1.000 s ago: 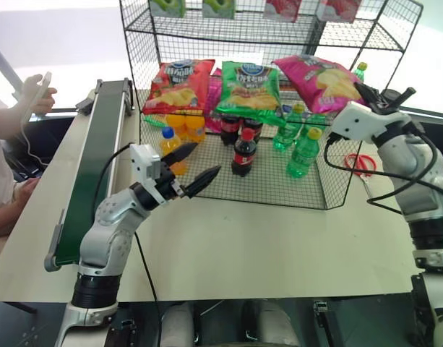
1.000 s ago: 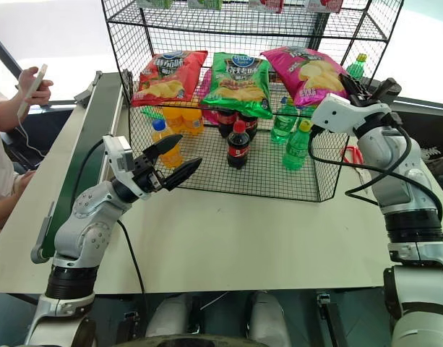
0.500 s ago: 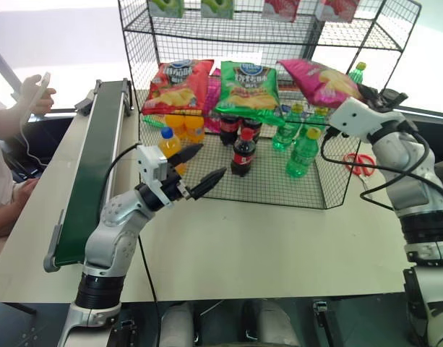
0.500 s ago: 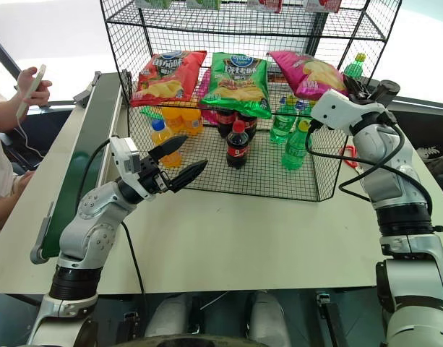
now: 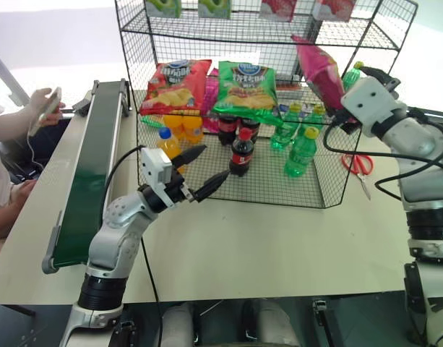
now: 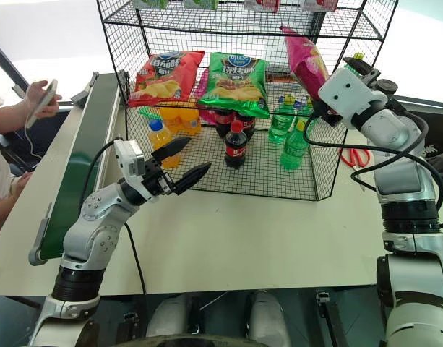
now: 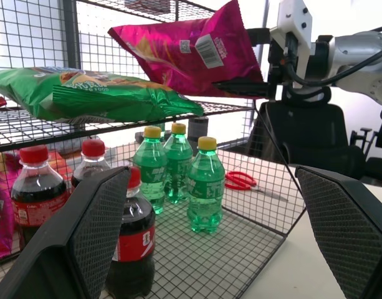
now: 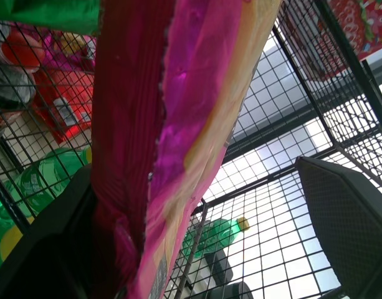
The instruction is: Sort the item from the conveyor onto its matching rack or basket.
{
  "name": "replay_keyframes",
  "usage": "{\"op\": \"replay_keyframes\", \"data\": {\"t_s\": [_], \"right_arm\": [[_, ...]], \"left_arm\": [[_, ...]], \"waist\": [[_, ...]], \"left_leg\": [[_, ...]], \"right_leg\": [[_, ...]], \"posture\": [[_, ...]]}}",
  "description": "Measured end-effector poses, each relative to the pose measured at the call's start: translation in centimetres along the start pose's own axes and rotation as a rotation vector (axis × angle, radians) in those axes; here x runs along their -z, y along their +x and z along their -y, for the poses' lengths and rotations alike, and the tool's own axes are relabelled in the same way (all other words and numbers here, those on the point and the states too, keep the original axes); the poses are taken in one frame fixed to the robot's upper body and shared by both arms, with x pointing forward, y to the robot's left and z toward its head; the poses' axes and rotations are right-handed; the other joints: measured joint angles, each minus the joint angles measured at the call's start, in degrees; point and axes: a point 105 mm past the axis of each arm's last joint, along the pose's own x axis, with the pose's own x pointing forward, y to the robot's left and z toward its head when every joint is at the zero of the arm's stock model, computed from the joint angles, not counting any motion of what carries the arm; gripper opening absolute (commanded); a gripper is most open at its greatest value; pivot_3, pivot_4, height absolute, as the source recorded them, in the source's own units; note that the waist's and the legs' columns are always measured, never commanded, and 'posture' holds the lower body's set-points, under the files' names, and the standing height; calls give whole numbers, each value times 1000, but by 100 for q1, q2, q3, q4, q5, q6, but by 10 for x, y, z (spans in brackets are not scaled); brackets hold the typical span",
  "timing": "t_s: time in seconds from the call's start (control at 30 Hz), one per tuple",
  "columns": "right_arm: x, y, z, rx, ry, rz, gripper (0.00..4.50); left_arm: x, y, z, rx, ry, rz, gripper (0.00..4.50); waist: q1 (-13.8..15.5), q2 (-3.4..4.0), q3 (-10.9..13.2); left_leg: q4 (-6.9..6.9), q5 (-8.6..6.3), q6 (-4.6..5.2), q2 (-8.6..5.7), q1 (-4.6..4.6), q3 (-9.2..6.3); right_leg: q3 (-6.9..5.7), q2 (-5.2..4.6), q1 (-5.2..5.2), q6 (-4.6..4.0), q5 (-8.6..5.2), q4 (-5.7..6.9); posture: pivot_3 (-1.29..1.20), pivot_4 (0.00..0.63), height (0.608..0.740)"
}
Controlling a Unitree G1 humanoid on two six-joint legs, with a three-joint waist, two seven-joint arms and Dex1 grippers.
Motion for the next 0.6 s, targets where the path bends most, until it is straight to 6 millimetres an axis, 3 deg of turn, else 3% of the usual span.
{"op": "replay_keyframes", "data": {"t_s": [0.13,0.17,0.23,0.47,0.6], "right_arm": [[1,-2,-12,-36,33,17,4430],[1,-2,-14,-39,39,20,4200],[0,-2,-17,-50,56,28,3601],[-8,-1,-20,-50,8,74,45],[-7,-2,-17,-44,-166,60,45]], "left_arm": [[2,1,3,17,4,-11,4500],[3,1,3,18,6,-13,4500],[3,1,3,21,11,-17,4500],[5,0,3,17,17,-30,4500],[5,-1,3,17,17,-31,4500]], "waist": [[-23,0,0],[-27,0,0],[-34,0,0],[-22,1,0],[-24,1,0]], "left_leg": [[0,0,0,0,0,0],[0,0,0,0,0,0],[0,0,0,0,1,1],[0,-1,1,1,0,0],[0,-2,3,0,-1,1]], "right_leg": [[0,0,-1,0,0,1],[0,0,-1,0,0,1],[0,0,-1,-1,0,3],[0,-1,-2,-1,0,2],[1,-2,-2,-1,0,0]], "posture": [[0,150,740],[0,150,740],[0,150,740],[0,150,740],[0,150,740]]}}
